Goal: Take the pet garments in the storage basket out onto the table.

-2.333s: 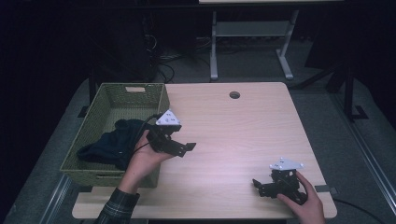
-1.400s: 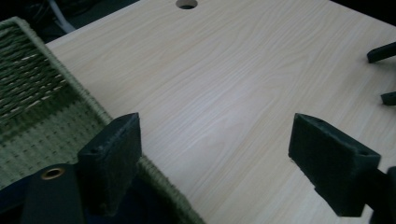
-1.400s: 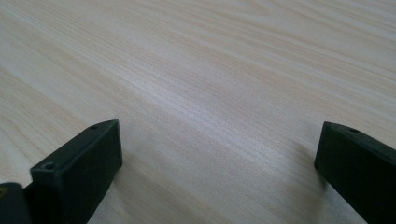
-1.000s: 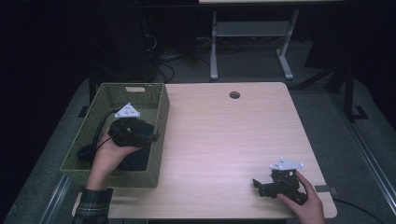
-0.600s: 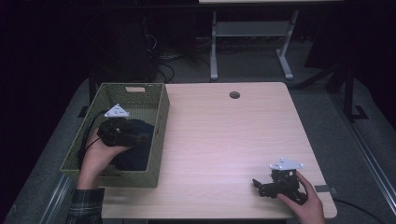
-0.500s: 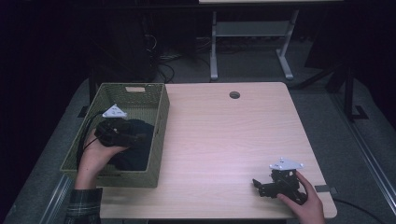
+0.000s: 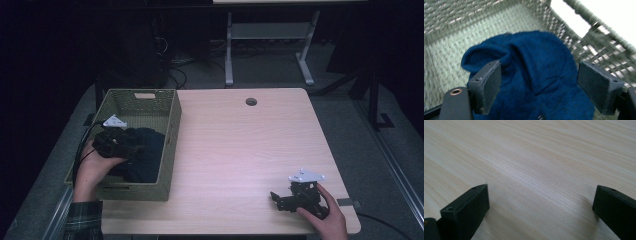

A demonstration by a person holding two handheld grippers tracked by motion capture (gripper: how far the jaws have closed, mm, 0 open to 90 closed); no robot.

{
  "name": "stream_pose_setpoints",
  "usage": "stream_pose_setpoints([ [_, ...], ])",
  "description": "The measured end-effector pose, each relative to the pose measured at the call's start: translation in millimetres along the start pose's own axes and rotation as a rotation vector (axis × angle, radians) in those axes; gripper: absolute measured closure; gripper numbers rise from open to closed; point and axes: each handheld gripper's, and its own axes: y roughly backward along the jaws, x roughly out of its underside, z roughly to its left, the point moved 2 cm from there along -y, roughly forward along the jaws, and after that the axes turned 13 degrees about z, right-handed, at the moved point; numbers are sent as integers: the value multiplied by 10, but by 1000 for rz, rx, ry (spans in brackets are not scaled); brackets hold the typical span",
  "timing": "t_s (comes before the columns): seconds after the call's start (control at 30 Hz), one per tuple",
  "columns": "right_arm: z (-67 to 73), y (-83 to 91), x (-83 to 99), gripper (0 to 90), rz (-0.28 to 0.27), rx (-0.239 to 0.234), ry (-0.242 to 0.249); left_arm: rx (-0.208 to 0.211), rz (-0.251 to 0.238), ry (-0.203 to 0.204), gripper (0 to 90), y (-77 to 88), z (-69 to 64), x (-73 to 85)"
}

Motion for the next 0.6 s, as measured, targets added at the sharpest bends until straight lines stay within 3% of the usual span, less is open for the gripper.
stream_pose_setpoints([
  [0.43, 0, 0, 0, 4, 0, 0, 0, 8, 78, 16, 229, -221, 114, 76],
  [0.6, 0, 0, 0, 4, 0, 0, 0, 14, 147, 7, 268, -331, 145, 128],
])
